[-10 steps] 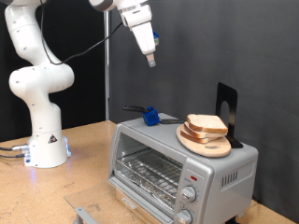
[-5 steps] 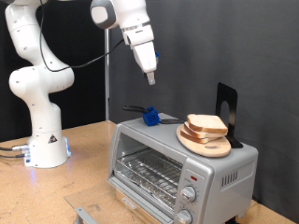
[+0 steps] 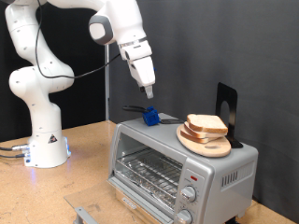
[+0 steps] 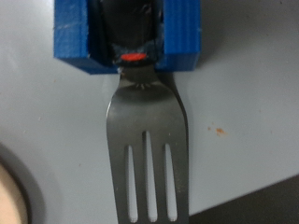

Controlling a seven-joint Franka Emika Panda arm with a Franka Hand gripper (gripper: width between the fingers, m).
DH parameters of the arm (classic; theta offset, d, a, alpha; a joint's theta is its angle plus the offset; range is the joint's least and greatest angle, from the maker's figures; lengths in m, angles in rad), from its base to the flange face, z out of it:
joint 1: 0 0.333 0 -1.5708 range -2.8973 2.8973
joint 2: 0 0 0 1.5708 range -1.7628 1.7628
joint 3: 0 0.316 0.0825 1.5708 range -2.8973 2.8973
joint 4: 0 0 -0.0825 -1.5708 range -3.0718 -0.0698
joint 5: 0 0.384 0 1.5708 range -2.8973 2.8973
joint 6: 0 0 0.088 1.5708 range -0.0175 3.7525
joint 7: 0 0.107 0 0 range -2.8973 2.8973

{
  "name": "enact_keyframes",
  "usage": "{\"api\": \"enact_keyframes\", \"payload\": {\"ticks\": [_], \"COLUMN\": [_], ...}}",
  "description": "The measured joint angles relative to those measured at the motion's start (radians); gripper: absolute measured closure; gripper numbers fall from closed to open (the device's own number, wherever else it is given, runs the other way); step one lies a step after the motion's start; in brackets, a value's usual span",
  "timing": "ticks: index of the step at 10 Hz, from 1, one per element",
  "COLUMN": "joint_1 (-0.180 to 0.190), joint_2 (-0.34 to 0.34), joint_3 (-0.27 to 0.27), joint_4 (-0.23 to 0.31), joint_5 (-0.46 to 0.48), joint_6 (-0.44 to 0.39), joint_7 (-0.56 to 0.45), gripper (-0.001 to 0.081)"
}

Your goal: Make a piece of toast with the oven

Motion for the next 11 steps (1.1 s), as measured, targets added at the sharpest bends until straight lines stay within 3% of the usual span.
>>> {"api": "enact_keyframes", "payload": {"ticks": [3,11], "joint_1": [0.0,0.002], "joint_2": [0.006,0.105], "joint_3": [0.0,0.0], "joint_4": [-0.034,-0.038], "joint_5": [0.0,0.012], "joint_6": [0.056,0.128], "joint_7": [-0.006,-0.038], "gripper": [0.0007,0.0007]}}
